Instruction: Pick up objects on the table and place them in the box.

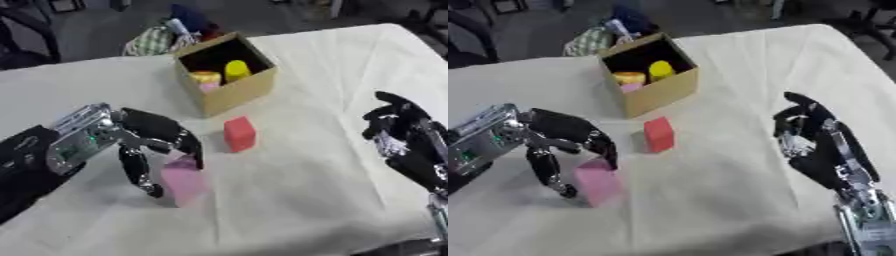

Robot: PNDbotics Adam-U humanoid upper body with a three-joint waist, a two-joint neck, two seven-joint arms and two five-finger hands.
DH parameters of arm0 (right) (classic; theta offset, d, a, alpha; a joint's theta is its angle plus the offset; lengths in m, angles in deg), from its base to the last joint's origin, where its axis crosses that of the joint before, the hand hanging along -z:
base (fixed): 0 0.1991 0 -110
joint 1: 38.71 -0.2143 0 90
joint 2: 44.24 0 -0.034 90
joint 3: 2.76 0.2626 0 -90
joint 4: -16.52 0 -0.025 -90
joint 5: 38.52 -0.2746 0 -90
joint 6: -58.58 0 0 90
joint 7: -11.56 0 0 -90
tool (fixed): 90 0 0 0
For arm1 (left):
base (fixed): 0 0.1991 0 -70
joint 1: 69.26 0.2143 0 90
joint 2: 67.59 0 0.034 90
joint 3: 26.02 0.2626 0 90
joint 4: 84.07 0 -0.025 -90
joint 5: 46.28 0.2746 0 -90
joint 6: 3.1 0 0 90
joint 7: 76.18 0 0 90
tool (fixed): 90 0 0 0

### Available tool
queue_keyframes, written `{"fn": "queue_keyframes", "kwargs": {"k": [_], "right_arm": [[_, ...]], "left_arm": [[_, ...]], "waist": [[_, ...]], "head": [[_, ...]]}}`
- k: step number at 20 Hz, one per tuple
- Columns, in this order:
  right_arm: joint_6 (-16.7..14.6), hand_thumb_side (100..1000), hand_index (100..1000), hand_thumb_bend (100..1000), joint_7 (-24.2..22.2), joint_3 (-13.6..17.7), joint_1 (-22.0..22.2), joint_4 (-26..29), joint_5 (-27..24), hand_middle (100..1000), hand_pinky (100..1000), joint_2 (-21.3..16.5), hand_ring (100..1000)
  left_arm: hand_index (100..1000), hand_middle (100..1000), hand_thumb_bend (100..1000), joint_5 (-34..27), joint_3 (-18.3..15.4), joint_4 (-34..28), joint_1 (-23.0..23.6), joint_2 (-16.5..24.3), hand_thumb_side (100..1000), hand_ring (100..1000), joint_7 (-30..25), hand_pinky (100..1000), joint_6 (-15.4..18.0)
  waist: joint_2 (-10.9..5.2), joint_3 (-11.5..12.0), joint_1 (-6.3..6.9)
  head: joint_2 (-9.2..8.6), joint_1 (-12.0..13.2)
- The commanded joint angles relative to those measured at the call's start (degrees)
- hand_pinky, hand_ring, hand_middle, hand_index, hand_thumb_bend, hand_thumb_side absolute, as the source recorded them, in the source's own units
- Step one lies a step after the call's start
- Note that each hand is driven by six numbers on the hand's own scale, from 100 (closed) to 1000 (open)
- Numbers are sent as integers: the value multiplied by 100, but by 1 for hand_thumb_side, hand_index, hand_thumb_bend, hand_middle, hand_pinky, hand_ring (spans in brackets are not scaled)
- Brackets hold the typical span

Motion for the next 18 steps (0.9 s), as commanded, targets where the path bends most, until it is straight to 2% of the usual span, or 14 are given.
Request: {"fn": "queue_keyframes", "kwargs": {"k": [1,3,6,11,14,18], "right_arm": [[-6,429,897,100,-11,23,-94,60,-11,612,553,-19,532],[-5,429,897,100,-7,31,-97,60,-8,612,554,-17,532],[-3,430,898,100,5,46,-90,57,1,612,554,-22,532],[-3,429,898,100,11,58,-53,46,12,612,554,-29,532],[-1,428,898,100,11,60,-28,30,14,612,554,-39,532],[-2,428,898,100,2,47,-4,15,9,612,555,-28,532]], "left_arm": [[582,411,391,11,-180,192,-49,5,100,501,-792,572,1155],[523,347,357,-3,-247,335,-59,3,100,420,-497,522,1072],[519,350,364,-31,-430,370,-161,156,100,420,-400,537,769],[524,343,371,-164,-1210,130,-625,421,100,417,-401,543,-70],[533,358,416,-80,-1595,519,-1188,168,100,432,-293,559,-588],[558,395,441,1148,-2003,1734,-2059,-695,100,466,170,588,-1060]], "waist": [[12,-6,7],[10,-6,-5],[-8,17,-10],[-53,88,-10],[-86,97,-19],[-114,83,-35]], "head": [[-13,-1],[-13,0],[-13,-4],[-13,-37],[-13,-50],[-13,-52]]}}
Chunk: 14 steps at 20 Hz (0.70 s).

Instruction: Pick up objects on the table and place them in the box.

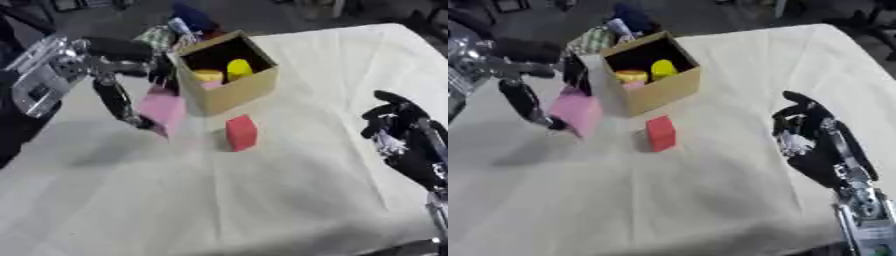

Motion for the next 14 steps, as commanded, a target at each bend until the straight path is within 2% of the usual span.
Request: {"fn": "queue_keyframes", "kwargs": {"k": [1,5,8,10,13,14], "right_arm": [[-4,428,898,100,-7,17,-44,43,5,612,555,-21,532],[-10,426,898,100,-54,-34,-76,38,-19,612,555,16,532],[-14,425,898,100,-96,-75,-116,35,-40,612,555,46,531],[-15,425,898,100,-117,-93,-128,31,-52,612,555,61,531],[-19,425,898,100,-144,-112,-141,27,-64,612,555,84,531],[-20,426,898,100,-147,-112,-145,27,-65,612,555,90,531]], "left_arm": [[559,396,418,956,-430,945,-515,-589,100,472,441,589,-337],[581,407,405,2337,-1029,2287,-1009,-1466,100,484,1587,605,-873],[611,434,401,3154,-1370,2853,-1195,-1866,100,506,2450,626,-1286],[653,477,396,3526,-1534,3082,-1252,-2051,100,554,2925,651,-1536],[834,712,449,3785,-1664,3304,-1263,-2221,100,699,3415,733,-1802],[860,738,468,3822,-1670,3355,-1255,-2239,100,713,3495,743,-1837]], "waist": [[-108,-27,-40],[-70,-158,-61],[-32,-264,-82],[-17,-313,-93],[-6,-355,-113],[-6,-362,-120]], "head": [[-14,9],[-14,95],[-14,169],[-14,211],[-14,221],[-14,218]]}}
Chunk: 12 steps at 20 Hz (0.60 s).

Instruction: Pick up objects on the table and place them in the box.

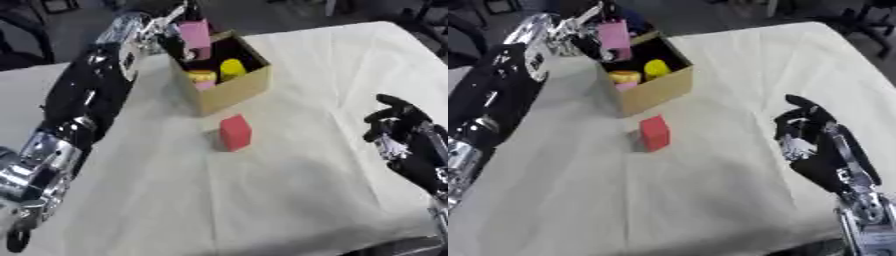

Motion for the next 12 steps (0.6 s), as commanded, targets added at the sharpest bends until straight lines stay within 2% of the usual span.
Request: {"fn": "queue_keyframes", "kwargs": {"k": [1,3,6,9,12], "right_arm": [[-17,426,898,100,-37,-9,-100,50,-32,611,555,-5,531],[-14,426,898,100,-29,3,-97,47,-30,611,555,-10,531],[-16,426,898,100,-31,4,-90,48,-27,611,555,-4,530],[-18,426,898,100,-34,8,-89,49,-27,611,556,-3,530],[-19,426,898,100,-34,15,-90,48,-25,611,556,-2,530]], "left_arm": [[900,769,494,200,-122,121,-141,-4,186,728,361,754,-161],[933,805,534,184,-133,163,-133,8,335,747,420,768,-164],[967,845,567,65,-147,140,-135,45,475,767,501,784,-133],[977,861,578,-86,-123,78,-132,80,529,772,538,787,-69],[956,826,550,-280,-86,-50,-113,133,489,753,572,773,13]], "waist": [[-13,-17,-122],[-18,-11,-125],[-26,7,-123],[-30,17,-123],[-29,26,-127]], "head": [[-16,13],[-16,14],[-16,11],[-16,11],[-16,5]]}}
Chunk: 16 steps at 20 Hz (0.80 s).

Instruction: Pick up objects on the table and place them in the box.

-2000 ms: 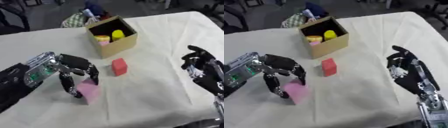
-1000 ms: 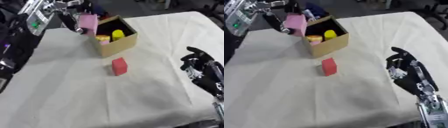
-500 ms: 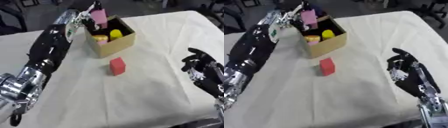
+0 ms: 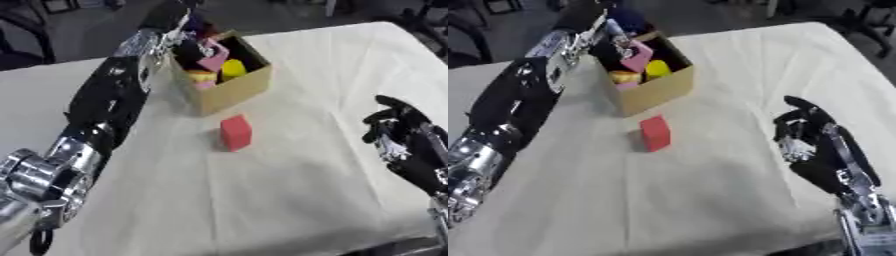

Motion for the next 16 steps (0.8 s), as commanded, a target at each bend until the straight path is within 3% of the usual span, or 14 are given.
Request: {"fn": "queue_keyframes", "kwargs": {"k": [1,4,7,10,16], "right_arm": [[-10,427,898,100,-8,23,-71,63,-15,611,556,-8,530],[-9,428,898,100,10,47,-68,67,-10,611,556,-22,530],[-11,429,898,100,29,70,-65,76,2,610,556,-36,529],[-11,432,898,100,53,90,-59,82,15,610,556,-54,529],[-16,433,897,100,105,107,-61,88,42,609,556,-66,529]], "left_arm": [[942,805,533,-257,24,-282,-101,221,464,742,63,765,106],[899,746,502,-716,172,-631,-51,368,404,692,-41,746,413],[892,741,507,-1256,501,-1161,27,655,369,689,-614,756,1071],[896,761,538,-1705,939,-1689,121,955,316,708,-1686,775,1759],[917,821,617,-2058,1646,-2183,203,1164,220,768,-4019,812,2469]], "waist": [[-29,15,-122],[-34,42,-108],[-47,74,-88],[-62,110,-63],[-82,113,-42]], "head": [[-16,0],[-16,-21],[-16,-60],[-16,-77],[-16,-91]]}}
